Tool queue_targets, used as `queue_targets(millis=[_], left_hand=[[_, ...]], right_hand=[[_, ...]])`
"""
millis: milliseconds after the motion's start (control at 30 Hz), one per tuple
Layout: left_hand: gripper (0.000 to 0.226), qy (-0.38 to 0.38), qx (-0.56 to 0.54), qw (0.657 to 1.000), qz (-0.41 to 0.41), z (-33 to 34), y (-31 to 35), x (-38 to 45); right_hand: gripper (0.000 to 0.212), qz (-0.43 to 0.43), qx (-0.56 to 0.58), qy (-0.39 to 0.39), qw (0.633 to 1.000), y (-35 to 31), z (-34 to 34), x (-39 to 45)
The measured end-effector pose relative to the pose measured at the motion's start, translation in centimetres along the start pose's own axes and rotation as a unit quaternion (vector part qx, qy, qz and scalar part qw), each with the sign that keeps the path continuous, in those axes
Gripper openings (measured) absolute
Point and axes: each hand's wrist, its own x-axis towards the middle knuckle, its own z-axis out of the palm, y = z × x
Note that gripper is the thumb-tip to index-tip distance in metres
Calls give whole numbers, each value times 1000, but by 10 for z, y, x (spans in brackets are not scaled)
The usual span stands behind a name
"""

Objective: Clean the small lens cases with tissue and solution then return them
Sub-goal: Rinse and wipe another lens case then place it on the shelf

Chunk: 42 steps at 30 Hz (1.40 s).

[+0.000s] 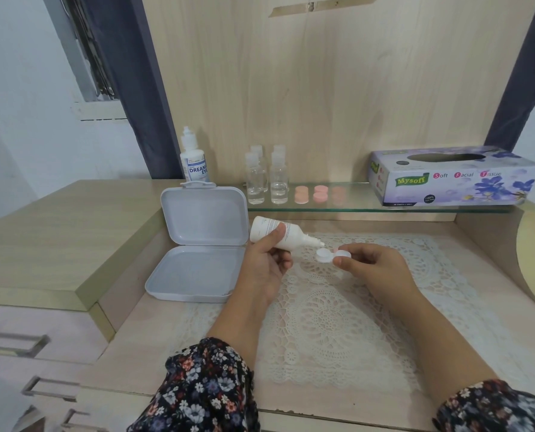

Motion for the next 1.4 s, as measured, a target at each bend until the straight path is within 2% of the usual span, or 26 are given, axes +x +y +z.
queue_targets(millis=[1400], left_hand=[[12,3,-6,1000,-8,0,1,1]], right_hand=[[14,0,0,0,1000,1,0,1]])
